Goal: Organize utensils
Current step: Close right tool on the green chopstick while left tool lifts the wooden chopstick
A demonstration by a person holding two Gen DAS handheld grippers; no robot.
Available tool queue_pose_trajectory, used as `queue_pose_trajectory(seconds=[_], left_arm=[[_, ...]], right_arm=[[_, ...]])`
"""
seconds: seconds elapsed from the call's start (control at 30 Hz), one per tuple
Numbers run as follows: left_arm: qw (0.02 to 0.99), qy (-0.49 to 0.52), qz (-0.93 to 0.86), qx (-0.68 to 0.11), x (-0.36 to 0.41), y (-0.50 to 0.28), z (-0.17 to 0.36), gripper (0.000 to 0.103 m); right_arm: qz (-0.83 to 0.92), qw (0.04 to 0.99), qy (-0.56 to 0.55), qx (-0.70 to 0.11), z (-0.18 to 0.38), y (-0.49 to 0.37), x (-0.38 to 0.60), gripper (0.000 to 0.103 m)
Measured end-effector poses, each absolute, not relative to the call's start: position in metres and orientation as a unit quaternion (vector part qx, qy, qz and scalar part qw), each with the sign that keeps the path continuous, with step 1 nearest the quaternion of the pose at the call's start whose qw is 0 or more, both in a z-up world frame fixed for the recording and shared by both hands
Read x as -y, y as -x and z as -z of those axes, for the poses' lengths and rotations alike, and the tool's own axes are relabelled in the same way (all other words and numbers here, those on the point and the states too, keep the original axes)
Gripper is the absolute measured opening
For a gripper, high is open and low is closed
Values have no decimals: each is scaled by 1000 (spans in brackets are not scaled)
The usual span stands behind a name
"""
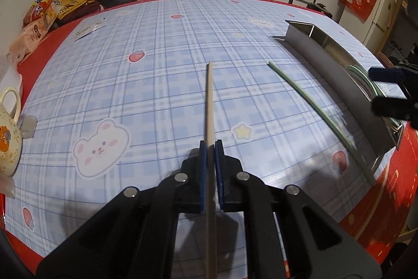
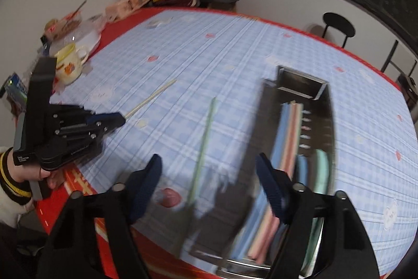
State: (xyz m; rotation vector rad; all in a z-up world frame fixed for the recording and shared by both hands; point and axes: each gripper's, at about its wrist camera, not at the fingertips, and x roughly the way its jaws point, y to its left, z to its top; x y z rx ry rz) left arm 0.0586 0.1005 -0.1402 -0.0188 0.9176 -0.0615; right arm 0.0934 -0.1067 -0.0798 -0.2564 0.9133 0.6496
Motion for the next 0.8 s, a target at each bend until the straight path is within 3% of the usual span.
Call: queue_pose_trajectory(seconds=[0.2,0.37,0.63,0.8], left_arm=[[897,52,38,-438,-117,-57,141,11],[895,74,48,-437,-122,-57,143,12],[895,88,56,-435,-125,-57,143,12],[896,77,59,-433,-121,-56,143,17]], right_arm=[[-300,809,154,-481,104,-98,76,33],[-272,797,164,-513,117,-109,70,26],[-247,797,151,-530,128,-112,70,25],[-240,807,138,-521,129,-109,70,7]])
